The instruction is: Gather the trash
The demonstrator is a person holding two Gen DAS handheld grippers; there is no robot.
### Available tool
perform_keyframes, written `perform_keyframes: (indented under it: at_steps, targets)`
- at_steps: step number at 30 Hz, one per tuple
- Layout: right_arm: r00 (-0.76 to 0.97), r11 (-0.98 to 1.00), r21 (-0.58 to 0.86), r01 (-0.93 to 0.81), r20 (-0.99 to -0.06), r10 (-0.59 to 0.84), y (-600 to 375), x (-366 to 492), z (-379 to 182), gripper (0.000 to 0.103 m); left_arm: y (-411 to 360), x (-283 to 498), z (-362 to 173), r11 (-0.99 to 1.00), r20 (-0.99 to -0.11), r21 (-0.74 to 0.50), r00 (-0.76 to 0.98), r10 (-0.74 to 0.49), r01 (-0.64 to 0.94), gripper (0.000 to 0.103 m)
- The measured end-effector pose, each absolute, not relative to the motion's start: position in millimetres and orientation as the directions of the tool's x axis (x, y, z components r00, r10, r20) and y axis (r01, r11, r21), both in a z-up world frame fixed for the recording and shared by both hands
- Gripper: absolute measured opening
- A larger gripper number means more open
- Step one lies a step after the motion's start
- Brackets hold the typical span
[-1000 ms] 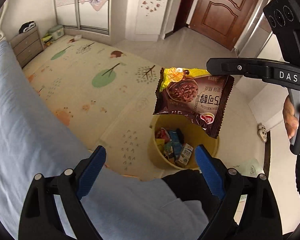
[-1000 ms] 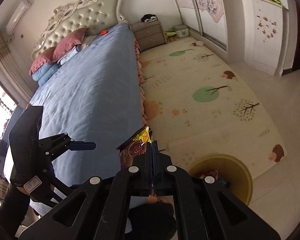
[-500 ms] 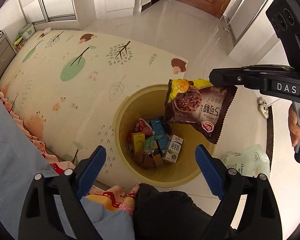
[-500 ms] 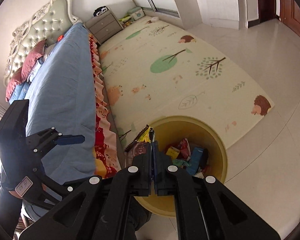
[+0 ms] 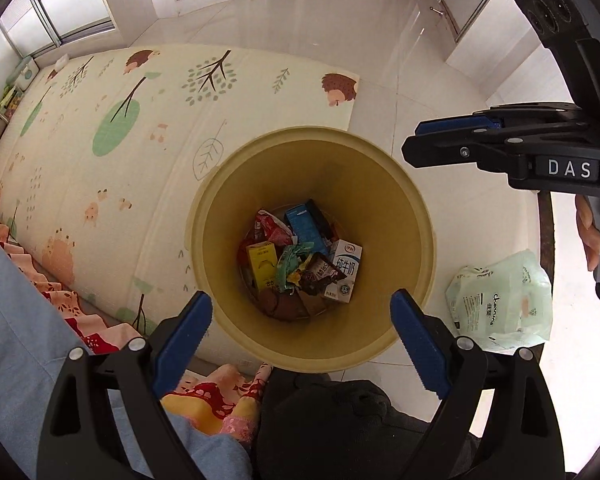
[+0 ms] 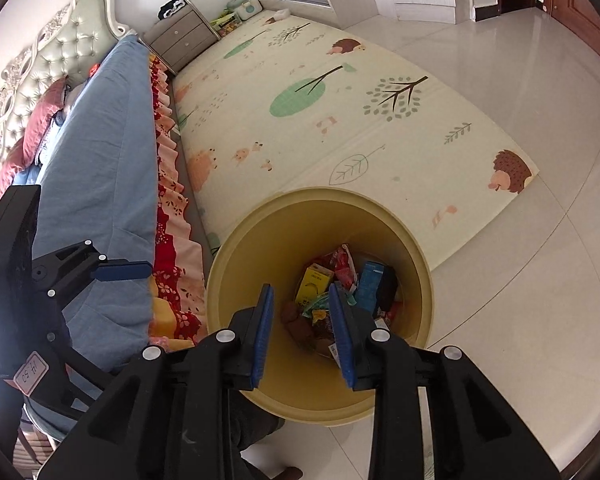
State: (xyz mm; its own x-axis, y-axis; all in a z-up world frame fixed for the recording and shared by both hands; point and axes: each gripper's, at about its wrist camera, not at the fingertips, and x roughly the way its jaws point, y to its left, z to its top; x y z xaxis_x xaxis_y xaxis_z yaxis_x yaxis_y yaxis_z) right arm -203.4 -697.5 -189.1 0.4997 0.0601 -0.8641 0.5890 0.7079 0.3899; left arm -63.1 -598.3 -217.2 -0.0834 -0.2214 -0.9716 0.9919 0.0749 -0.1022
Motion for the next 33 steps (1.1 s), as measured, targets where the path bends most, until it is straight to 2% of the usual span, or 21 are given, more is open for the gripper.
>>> perform_keyframes:
  at_steps: [5, 8, 11, 19, 22, 33]
  targets:
    - [0.512, 0.724, 0.374, 0.580, -0.858, 0.033, -688, -209, -175, 0.029, -596, -67, -206, 0.075, -0.966, -0.108, -0.086, -0.245, 0.991, 0.090]
    - [0.516, 0.738, 0.362, 0.570, -0.856, 0.022, -679, -211, -160, 0.034, -590, -67, -193, 0.089, -0.954, -0.150, -0.120, -0.275, 0.985, 0.090]
    - [0.515, 0.757, 0.333, 0.562, -0.857, -0.006, -670, -213, -143, 0.034, -582, -69, -177, 0.095, -0.943, -0.153, -0.117, -0.310, 0.984, 0.090]
    - [0.569, 0.819, 0.305, 0.486, -0.822, -0.031, -627, -195, -89, 0.035, -519, -55, -115, 0.123, -0.898, -0.127, -0.061, -0.435, 0.984, 0.090]
    - [0.589, 0.855, 0.302, 0.422, -0.808, -0.005, -600, -174, -73, 0.038, -486, -38, -97, 0.169, -0.882, -0.123, -0.029, -0.470, 0.978, 0.090]
    - [0.607, 0.945, 0.297, 0.139, -0.779, 0.155, -477, -70, -48, 0.038, -340, 41, -63, 0.425, -0.846, -0.108, 0.141, -0.514, 0.899, 0.091]
